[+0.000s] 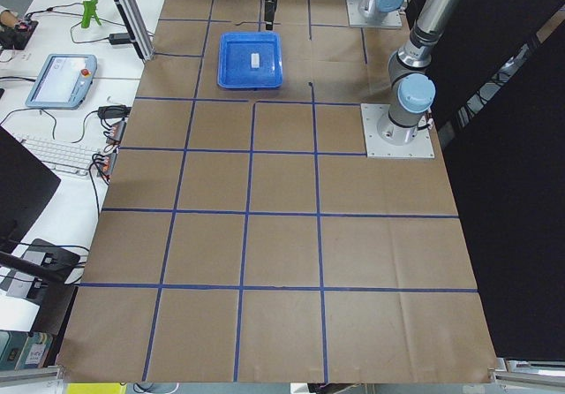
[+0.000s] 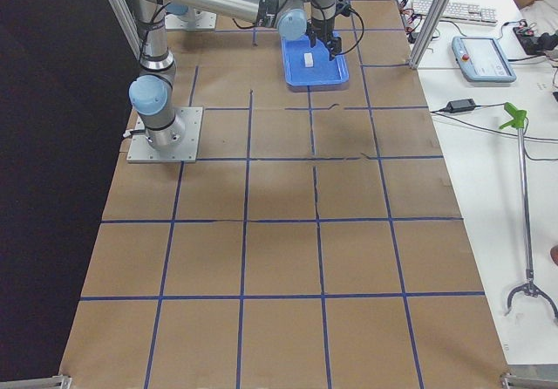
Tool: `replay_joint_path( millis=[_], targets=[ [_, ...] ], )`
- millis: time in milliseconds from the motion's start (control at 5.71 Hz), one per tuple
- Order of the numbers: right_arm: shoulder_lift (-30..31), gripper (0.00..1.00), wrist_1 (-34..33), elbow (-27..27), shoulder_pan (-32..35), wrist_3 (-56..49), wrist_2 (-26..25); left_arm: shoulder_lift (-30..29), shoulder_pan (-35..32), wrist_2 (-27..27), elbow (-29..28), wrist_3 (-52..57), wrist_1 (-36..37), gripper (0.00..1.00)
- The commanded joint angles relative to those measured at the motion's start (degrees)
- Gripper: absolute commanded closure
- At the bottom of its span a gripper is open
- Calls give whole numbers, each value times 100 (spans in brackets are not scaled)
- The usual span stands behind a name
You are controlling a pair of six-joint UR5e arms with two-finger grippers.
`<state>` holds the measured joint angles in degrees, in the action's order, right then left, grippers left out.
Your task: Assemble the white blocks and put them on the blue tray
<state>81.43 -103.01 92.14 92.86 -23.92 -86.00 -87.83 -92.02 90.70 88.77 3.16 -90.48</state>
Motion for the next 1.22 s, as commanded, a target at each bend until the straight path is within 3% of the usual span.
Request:
replay_joint_path(
  millis=[0,175,525,1050],
  targets=[
    [137,0,974,-624,-40,1455,-48,2,0,0,0,0,-4,1],
    [163,0,1028,-714,-58,2478,-74,2,0,0,0,0,-5,1],
    [574,0,1587,-688,-67,2743,-478,-6,0,0,0,9,-5,1],
    [672,0,1643,-680,-145,2743,-488,2,0,0,9,0,-5,1]
  ],
)
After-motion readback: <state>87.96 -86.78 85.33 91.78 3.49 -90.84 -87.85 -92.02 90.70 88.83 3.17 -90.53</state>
